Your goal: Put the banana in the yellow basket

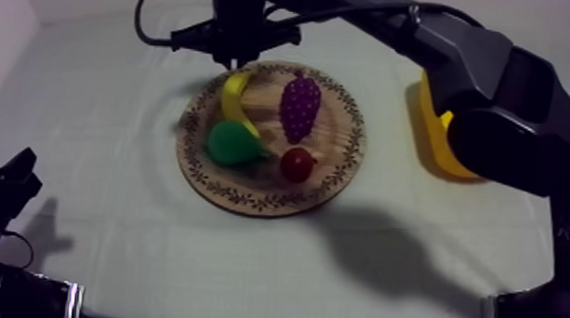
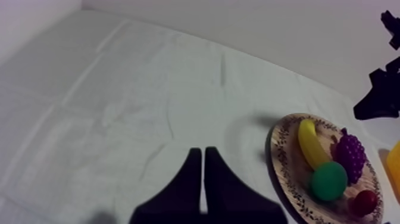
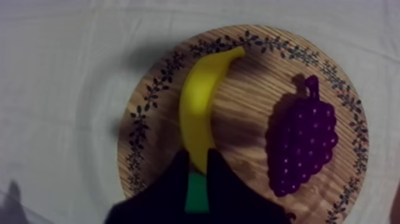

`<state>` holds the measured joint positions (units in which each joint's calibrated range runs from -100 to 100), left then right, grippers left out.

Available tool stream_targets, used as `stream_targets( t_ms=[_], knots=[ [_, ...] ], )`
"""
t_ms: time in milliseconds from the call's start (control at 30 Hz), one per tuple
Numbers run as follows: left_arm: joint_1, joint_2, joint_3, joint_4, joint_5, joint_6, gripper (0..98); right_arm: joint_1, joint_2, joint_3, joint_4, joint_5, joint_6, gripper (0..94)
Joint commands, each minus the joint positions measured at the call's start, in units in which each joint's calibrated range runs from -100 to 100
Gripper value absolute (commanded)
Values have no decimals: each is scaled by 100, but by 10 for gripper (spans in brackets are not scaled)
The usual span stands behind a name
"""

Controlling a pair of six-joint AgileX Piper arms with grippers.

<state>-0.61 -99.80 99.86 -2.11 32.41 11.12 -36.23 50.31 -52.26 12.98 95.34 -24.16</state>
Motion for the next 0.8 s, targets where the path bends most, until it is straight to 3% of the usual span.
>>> stream_targets(
  t_ms=[0, 200, 267, 400, 767],
  knots=[
    [0, -3, 3, -2, 0, -1, 1, -2, -1, 39, -33, 44, -41, 277],
    [0, -3, 3, -2, 0, -1, 1, -8, -73, 151, -130, 41, -42, 663],
    [0, -3, 3, -2, 0, -1, 1, -9, -82, 151, -134, 40, -29, 733],
    [0, -3, 3, -2, 0, -1, 1, -2, -88, 142, -142, 31, -18, 779],
    [0, -3, 3, -2, 0, -1, 1, 40, 131, -100, -187, 37, 0, 780]
  ],
)
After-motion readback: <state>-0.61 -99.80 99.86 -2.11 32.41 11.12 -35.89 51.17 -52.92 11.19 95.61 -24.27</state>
